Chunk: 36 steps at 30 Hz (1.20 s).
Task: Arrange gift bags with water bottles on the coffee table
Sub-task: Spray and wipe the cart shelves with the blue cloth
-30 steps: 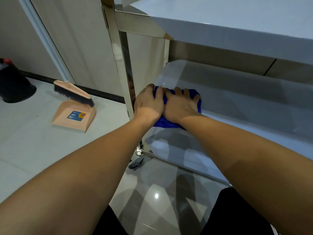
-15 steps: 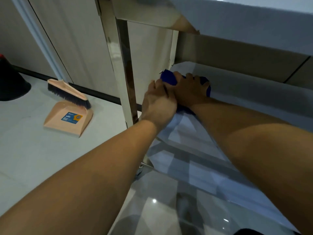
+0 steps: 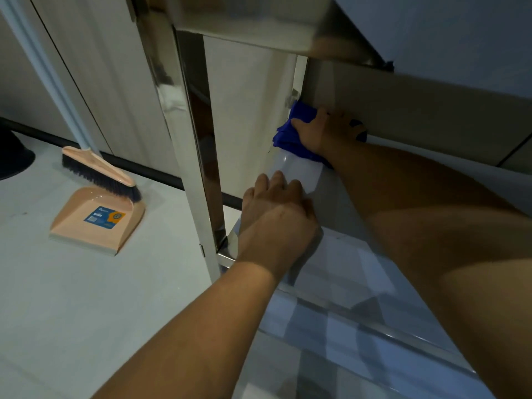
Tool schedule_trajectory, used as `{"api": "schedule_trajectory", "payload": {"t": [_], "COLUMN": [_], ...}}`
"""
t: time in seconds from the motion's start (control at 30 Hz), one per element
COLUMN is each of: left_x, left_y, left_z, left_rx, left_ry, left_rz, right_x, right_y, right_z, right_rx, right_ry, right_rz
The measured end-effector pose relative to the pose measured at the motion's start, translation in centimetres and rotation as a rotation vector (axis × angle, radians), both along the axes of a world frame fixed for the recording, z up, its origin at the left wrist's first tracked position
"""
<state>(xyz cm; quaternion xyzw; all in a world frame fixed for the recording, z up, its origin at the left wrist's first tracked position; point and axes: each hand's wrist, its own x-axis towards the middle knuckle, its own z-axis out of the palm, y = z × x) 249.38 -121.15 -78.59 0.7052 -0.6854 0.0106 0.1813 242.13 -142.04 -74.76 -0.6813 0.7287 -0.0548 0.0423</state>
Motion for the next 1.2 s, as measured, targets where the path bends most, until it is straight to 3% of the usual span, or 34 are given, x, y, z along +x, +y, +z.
{"api": "schedule_trajectory", "payload": {"t": [0.2,0.4,0.53,1.2], "left_x": [-0.1,-0.3,-0.3,-0.3], "left_y": [-0.6,-0.6,0.3,0.9], "left_z": [0.4,0.2,0.7,2.5], "left_rx": [0.085,0.017,-0.027,0.147], "left_ry": [-0.017,-0.019,0.003,0.028], "left_rz": [-0.016,0.019,0.019,-0.018], "right_x": [-0.7,-1.8,-2.6,-7.5], "right_y": [-1.6,-0.3,2.3,28.4], "right_z": [-0.6,-0.5,-0.3,0.2], "right_rx": [-0.251,0.012,0.082,0.077], "right_ry": [0.001,0.043,0.048,0.038], "right_rz": [0.173,0.160,0.169,-0.026]}}
